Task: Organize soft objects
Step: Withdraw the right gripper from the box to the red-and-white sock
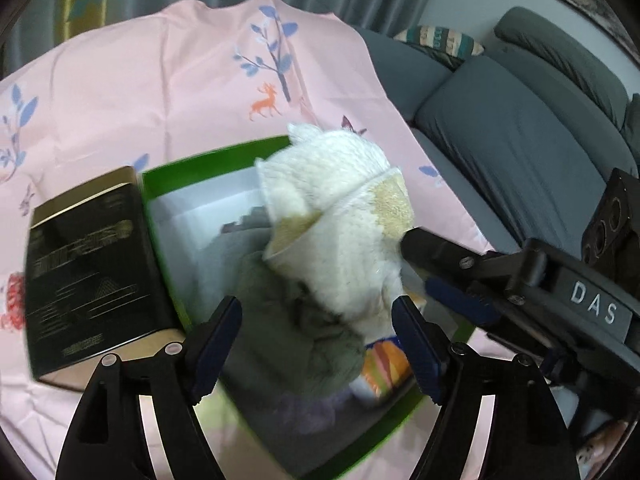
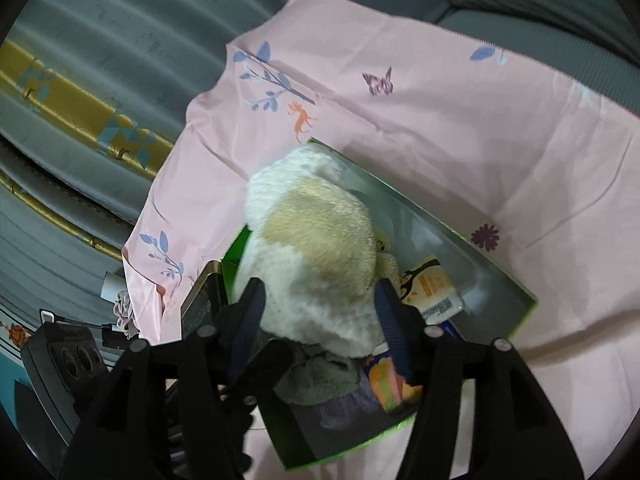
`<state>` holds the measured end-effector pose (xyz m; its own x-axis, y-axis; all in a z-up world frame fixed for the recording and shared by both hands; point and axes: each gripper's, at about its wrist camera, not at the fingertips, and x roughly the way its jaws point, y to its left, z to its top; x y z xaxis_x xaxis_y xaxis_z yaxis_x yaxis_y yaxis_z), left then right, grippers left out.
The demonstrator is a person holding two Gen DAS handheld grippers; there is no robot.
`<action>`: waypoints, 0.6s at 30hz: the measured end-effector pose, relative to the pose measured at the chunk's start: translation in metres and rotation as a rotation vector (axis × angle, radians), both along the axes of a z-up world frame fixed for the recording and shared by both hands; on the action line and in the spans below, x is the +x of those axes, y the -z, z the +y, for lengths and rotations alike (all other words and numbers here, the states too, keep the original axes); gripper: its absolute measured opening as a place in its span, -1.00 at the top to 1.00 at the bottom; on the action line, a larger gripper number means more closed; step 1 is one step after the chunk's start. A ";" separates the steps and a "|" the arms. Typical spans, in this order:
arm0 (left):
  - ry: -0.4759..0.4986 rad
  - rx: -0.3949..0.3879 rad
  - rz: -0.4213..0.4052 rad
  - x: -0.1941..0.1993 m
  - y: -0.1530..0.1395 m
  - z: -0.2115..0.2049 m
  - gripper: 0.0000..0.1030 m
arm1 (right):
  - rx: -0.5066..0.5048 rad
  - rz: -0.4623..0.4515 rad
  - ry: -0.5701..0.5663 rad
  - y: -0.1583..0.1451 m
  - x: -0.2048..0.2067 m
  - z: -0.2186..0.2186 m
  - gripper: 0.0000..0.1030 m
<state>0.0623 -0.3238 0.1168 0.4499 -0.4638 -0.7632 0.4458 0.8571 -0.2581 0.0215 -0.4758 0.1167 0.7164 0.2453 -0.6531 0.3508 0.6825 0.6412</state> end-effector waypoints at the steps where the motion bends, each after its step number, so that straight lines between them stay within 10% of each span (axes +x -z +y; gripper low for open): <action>1: -0.004 -0.001 -0.008 -0.003 -0.003 0.005 -0.52 | -0.019 -0.008 0.004 -0.005 -0.004 0.003 -0.27; 11: -0.070 -0.032 -0.108 -0.041 -0.033 0.078 -0.78 | -0.156 -0.087 -0.007 -0.044 -0.028 0.040 -0.89; 18: -0.170 -0.036 -0.146 -0.068 -0.041 0.152 -0.88 | -0.253 -0.123 -0.056 -0.062 -0.034 0.077 -0.93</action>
<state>-0.0060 -0.1723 0.1575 0.6282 -0.3980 -0.6685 0.3308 0.9144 -0.2335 -0.0123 -0.3985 0.1790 0.7842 0.1269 -0.6074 0.2381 0.8424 0.4833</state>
